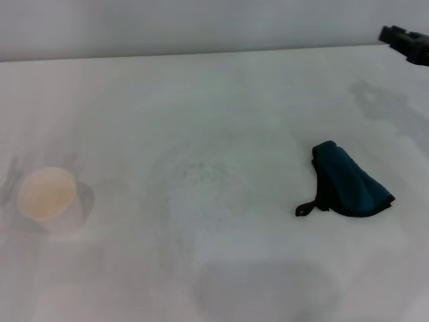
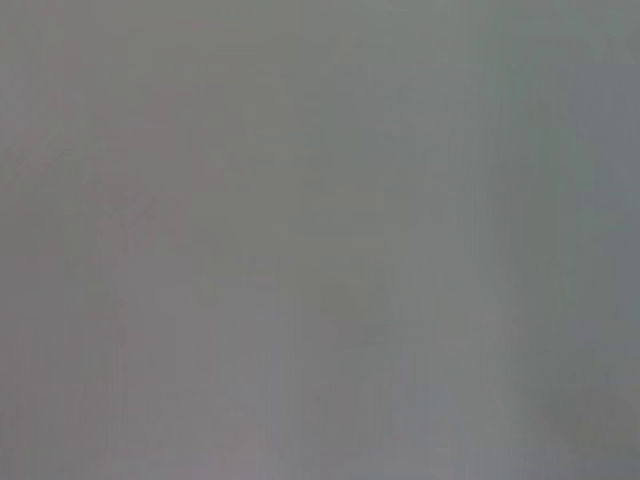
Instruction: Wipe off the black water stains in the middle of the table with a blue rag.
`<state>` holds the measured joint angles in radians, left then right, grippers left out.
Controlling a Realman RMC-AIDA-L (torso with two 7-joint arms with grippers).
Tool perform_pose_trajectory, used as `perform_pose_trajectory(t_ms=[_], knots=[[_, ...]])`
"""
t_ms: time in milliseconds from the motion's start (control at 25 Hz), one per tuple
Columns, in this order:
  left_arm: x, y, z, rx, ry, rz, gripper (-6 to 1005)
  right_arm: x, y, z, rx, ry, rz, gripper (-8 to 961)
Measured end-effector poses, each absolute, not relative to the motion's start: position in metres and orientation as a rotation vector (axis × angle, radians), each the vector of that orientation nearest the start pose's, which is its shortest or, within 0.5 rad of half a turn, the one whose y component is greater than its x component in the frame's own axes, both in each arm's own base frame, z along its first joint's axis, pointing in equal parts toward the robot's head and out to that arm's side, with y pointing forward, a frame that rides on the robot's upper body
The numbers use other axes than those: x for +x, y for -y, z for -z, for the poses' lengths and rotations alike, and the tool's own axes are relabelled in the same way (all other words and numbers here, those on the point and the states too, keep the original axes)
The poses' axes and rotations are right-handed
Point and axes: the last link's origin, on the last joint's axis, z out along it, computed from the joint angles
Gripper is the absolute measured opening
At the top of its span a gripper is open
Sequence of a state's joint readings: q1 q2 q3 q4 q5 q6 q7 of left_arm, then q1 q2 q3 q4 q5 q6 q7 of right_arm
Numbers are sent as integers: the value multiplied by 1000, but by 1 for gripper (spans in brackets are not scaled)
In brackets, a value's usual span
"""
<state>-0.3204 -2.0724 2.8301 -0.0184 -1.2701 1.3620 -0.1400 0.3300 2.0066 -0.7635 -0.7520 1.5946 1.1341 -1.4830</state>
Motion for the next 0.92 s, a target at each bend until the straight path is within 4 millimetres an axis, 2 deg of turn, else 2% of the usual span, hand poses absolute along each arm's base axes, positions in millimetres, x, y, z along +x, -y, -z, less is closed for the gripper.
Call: perform_pose_trajectory(t_ms=[120,440,680,920], knots=[[-374,-272,-8,-1629,408,539,876,347,-341,-87,-1873,-990,-898,230],[-372,-275,-8,-1632,392,527,876,380,-314,-73,-1687,-856,-878,230],[-376,-271,-10,-1591,418,533,876,388,-292,-66,-1556,-675,-820,230],[-376,-270,-9,-1588,442,547,876,393,-285,-57,-1531,-566,-683,230]])
